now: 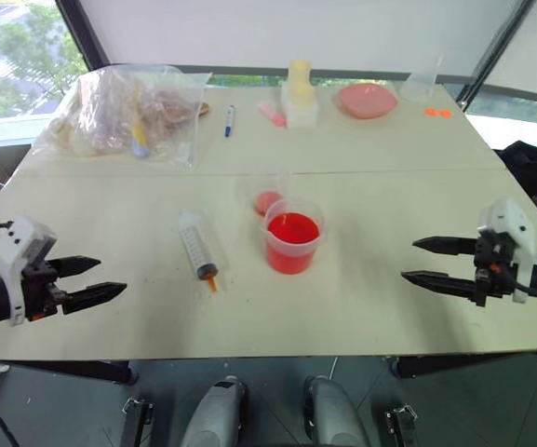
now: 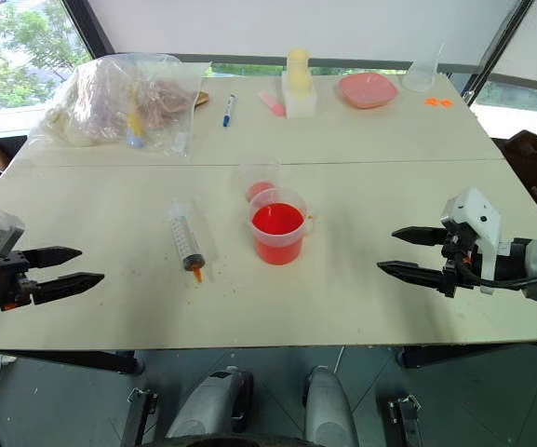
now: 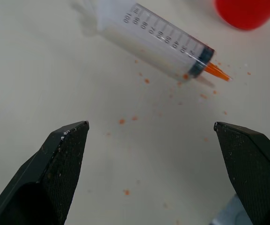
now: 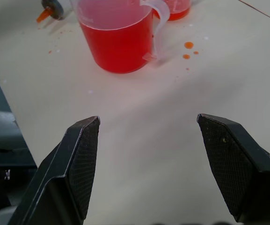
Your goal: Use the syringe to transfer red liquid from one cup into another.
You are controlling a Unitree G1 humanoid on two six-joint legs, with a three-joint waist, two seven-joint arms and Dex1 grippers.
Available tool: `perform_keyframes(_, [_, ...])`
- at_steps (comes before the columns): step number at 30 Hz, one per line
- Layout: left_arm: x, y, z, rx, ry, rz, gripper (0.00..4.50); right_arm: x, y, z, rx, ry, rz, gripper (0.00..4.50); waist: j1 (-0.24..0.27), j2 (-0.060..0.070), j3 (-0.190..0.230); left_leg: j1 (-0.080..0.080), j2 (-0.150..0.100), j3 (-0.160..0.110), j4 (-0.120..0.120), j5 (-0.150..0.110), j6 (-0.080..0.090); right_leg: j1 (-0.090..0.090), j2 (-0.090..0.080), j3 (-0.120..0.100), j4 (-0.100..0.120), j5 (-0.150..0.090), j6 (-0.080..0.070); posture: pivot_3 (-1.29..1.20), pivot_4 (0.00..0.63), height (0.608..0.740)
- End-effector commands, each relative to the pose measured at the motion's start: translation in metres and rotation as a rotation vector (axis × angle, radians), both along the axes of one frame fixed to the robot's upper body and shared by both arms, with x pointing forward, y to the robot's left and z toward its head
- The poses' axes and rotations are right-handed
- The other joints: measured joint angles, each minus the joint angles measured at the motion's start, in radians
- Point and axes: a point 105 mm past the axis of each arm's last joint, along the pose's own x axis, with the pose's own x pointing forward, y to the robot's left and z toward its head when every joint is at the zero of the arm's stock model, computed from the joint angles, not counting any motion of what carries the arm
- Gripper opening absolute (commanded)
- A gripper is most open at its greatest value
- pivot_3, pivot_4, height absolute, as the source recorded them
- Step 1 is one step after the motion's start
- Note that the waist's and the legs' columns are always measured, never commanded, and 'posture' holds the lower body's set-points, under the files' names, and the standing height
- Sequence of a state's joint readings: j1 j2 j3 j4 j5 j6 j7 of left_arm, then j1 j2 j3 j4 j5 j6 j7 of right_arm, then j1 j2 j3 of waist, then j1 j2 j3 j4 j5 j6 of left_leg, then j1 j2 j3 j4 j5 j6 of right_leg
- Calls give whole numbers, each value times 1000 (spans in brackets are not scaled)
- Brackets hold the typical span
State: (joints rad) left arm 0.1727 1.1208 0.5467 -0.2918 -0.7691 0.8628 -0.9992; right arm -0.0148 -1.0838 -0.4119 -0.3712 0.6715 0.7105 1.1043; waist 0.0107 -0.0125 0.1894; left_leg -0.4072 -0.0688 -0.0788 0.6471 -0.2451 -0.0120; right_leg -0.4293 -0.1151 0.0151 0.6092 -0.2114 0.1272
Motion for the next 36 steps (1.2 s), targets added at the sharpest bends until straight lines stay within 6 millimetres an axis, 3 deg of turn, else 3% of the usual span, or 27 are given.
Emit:
perform_keyframes(1, [5, -5, 5, 7, -22, -30, 4448, -1, 6, 14, -15, -66, 28, 3476, 0, 0, 0, 0, 0, 0, 0, 0, 0, 0, 0, 0, 0, 0, 0, 0, 150, 740])
perform_keyframes(8, [16, -11, -3, 97, -99, -14, 4448, -1, 11, 9, -3, -69, 35, 3476, 1, 0, 0, -1, 0, 0, -1, 0, 0, -1, -2, 0, 0, 0, 0, 0, 150, 740])
perform_keyframes(17, [29, -20, 0, 28, -66, 51, 4448, 4, 16, 8, 11, -105, 43, 3476, 1, 0, 1, -1, -1, 0, -1, 0, 0, -1, -2, 0, 0, 0, 0, 0, 150, 740])
perform_keyframes(21, [38, -44, 9, 14, 22, 75, 4448, 5, 23, 8, 30, -126, 61, 3476, 3, -1, 1, -1, -1, -1, 0, 0, 0, 0, -1, -1, 0, 0, 1, 0, 150, 740])
perform_keyframes(24, [48, -58, 17, 16, 131, 122, 4448, 6, 34, 20, 37, -186, 106, 3476, 2, -3, 2, -1, -2, -3, 2, 0, 0, 2, 0, -3, 1, 2, 5, 0, 150, 740])
perform_keyframes(26, [62, -62, 24, -13, 188, 157, 4448, 7, 43, 39, 44, -262, 156, 3476, 0, -3, 2, 0, -3, -3, 3, 0, 0, 1, 0, -3, 3, 2, 6, 0, 150, 740])
perform_keyframes(30, [93, -60, 32, -91, 300, 271, 4448, 4, 64, 69, 53, -367, 292, 3476, -21, -3, 3, 3, -2, -4, 1, 1, 0, 2, 1, -3, 6, 2, 8, 0, 150, 740])
perform_keyframes(36, [116, -55, 14, -52, 467, 470, 4448, 1, 86, 73, 23, -423, 419, 3476, -23, -3, 3, 2, -4, -5, 1, 1, 0, 1, 0, -2, 7, 2, 8, 0, 150, 740])
